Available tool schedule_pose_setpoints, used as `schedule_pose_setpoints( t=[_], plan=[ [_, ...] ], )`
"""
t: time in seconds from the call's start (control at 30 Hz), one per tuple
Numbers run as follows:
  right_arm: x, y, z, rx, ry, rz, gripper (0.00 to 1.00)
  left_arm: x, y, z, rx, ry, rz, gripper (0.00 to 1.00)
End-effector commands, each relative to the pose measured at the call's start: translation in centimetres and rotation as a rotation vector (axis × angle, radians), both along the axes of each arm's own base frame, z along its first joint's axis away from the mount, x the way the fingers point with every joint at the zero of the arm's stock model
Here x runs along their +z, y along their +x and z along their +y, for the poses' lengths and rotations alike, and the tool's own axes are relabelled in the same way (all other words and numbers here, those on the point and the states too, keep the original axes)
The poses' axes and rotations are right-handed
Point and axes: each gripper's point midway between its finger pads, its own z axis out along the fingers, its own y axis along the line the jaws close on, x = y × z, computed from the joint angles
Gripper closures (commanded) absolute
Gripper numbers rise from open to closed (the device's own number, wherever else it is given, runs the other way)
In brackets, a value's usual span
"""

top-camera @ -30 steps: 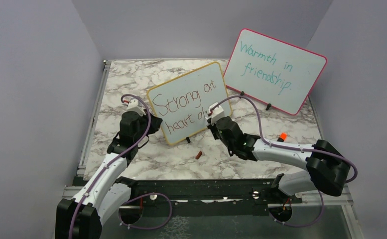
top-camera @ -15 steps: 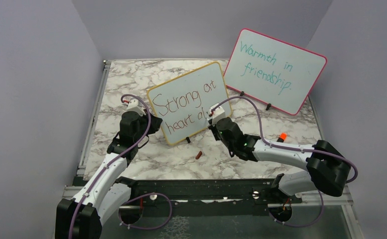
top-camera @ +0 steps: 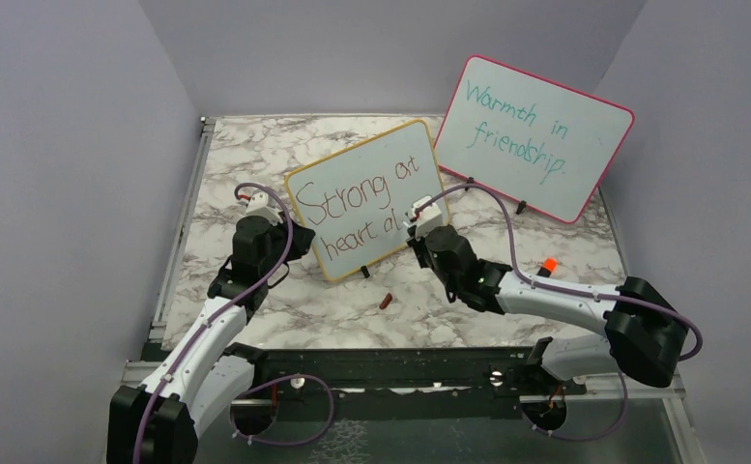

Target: Write a sentence on the whiteboard

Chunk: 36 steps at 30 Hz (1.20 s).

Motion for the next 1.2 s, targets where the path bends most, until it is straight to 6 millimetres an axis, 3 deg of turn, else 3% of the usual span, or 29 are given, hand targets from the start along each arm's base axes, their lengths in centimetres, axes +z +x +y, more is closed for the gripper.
schedule_pose_setpoints(
  t=[0.0, 0.67, 1.17],
  plan=[
    [2.3, 0.8, 0.3, 0.001, 0.027, -0.067, 0.99, -1.0, 0.3, 1.3, 0.065, 0.032, 0.016, 1.00],
    [2.7, 2.1, 1.0, -0.015, 0.027, -0.093, 0.99, -0.8, 0.3, 1.2, 0.064, 0.030, 0.011, 1.00],
    [0.4, 1.5, 0.0, -0.023, -0.008, -0.034, 0.99, -0.8, 0.4, 1.3, 0.067, 0.030, 0.013, 1.00]
  ],
)
